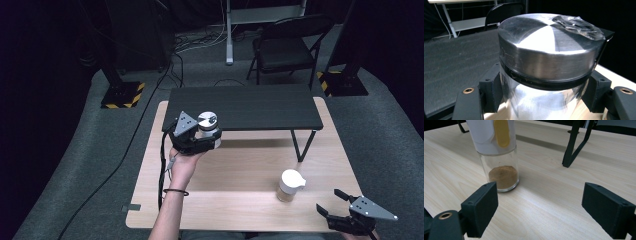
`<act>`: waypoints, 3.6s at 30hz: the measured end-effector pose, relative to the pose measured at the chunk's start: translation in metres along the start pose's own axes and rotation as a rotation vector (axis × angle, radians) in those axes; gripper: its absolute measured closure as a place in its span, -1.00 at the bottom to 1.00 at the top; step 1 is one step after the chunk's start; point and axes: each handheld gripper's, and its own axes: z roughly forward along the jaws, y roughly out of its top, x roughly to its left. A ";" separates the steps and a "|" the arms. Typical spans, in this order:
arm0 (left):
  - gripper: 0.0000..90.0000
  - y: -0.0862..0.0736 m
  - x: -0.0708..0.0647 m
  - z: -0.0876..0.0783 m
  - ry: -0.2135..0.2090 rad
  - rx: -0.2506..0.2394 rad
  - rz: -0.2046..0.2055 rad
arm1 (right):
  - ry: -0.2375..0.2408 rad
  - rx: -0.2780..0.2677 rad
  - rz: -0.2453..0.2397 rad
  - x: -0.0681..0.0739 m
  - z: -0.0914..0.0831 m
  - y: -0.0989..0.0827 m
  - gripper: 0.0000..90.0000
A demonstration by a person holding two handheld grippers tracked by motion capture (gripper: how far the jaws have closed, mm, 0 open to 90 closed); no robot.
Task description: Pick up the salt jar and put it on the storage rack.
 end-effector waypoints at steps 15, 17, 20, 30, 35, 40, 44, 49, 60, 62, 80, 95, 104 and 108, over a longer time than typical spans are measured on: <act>-0.34 0.019 0.008 0.008 0.017 -0.013 -0.005 | -0.001 -0.001 0.001 0.000 0.000 0.000 -0.73; -0.34 0.022 0.009 0.010 0.032 -0.005 0.004 | -0.001 -0.001 0.002 0.000 0.000 0.000 -0.73; -0.34 0.027 0.010 0.015 0.051 0.003 0.001 | -0.002 0.001 0.002 0.000 0.000 0.000 -0.73; -0.34 0.034 0.016 0.037 0.084 0.005 -0.024 | -0.003 -0.002 0.002 -0.001 -0.001 -0.001 -0.73; -0.34 0.035 0.017 0.044 0.100 0.010 -0.038 | -0.002 -0.003 0.006 -0.001 -0.001 -0.001 -0.73; -0.34 0.036 0.018 0.050 0.109 0.021 -0.038 | -0.002 -0.002 0.006 -0.002 -0.001 -0.001 -0.73; -0.34 0.032 0.015 0.051 0.117 0.013 -0.023 | 0.000 -0.002 0.005 -0.002 -0.001 -0.001 -0.73; -0.57 0.035 0.013 0.053 0.128 0.052 -0.004 | 0.001 0.000 0.002 -0.001 0.000 -0.001 -0.73; -0.72 0.022 0.004 0.034 0.119 0.024 0.028 | -0.002 -0.003 0.005 -0.001 -0.001 -0.001 -0.73; -0.72 0.015 0.003 0.026 0.112 0.009 0.032 | -0.003 -0.003 0.005 -0.001 -0.001 -0.001 -0.73; -0.71 -0.039 -0.003 -0.024 0.103 0.001 0.079 | -0.005 0.000 0.005 0.000 -0.001 -0.001 -0.73; -0.72 -0.104 -0.007 -0.052 0.101 0.036 0.076 | -0.006 0.001 0.005 0.001 -0.001 -0.001 -0.73; -0.72 -0.138 -0.006 -0.064 0.099 0.072 0.067 | -0.007 0.002 0.004 0.001 0.000 0.000 -0.73; -0.71 -0.150 -0.006 -0.068 0.088 0.080 0.061 | -0.008 0.001 0.005 0.001 0.000 -0.001 -0.73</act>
